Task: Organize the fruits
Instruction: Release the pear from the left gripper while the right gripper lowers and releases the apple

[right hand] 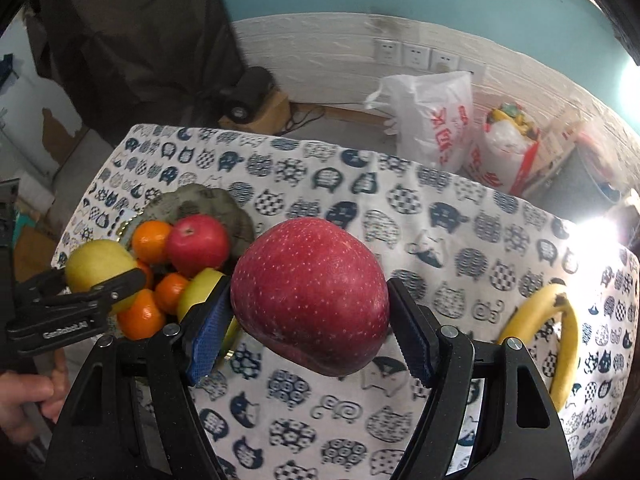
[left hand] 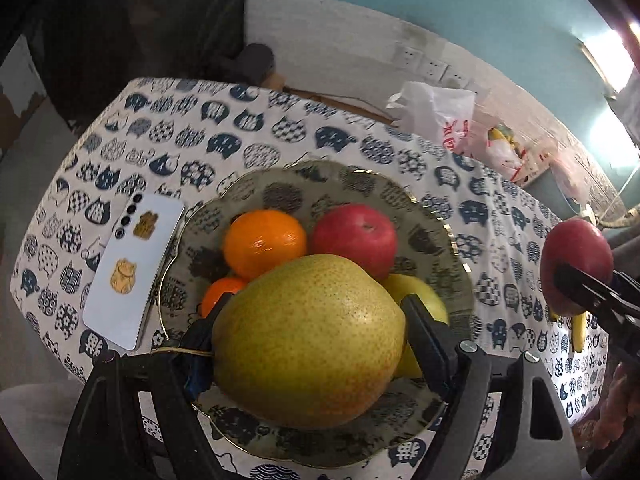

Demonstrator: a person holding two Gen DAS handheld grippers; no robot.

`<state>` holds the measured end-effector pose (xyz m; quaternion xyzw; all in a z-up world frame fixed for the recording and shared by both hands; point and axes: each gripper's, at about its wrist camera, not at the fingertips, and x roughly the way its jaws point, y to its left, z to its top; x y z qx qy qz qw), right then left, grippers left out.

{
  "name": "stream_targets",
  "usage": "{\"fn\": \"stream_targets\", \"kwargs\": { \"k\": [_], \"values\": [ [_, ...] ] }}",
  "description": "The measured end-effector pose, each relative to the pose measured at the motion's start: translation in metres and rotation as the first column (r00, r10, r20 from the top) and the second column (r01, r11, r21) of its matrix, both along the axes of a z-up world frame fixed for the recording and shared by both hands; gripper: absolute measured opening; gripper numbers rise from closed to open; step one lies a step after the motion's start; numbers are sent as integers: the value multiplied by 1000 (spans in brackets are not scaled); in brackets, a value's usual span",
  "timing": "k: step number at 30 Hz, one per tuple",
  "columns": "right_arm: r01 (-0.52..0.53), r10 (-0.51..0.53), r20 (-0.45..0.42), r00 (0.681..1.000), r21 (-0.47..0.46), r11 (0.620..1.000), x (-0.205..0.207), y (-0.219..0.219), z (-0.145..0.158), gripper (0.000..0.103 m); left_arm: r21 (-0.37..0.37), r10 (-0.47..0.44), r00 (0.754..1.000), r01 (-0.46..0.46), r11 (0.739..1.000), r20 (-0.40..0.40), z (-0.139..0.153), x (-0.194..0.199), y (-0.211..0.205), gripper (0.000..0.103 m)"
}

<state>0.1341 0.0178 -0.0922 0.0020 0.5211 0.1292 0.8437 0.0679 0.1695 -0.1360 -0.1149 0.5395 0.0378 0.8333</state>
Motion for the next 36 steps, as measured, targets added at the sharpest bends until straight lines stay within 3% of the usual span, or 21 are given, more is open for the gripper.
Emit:
{"fn": "stream_targets", "kwargs": {
  "k": [8,13,21,36],
  "values": [
    [-52,51,-16,999,-27,998,2,29,-9,75,-33,4,999,-5,999,-47,-20,9,4,82],
    [-70,69,-35,997,-40,997,3,39,-18,75,24,22,1000,-22,999,13,-4,12,7,86],
    [-90,89,-51,995,-24,996,5,54,-22,75,-55,63,998,-64,996,-15,1,2,30,87],
    [-235,233,-89,968,-5,972,-25,114,-34,75,-39,161,987,-160,986,9,35,-39,75,87]
  ]
}}
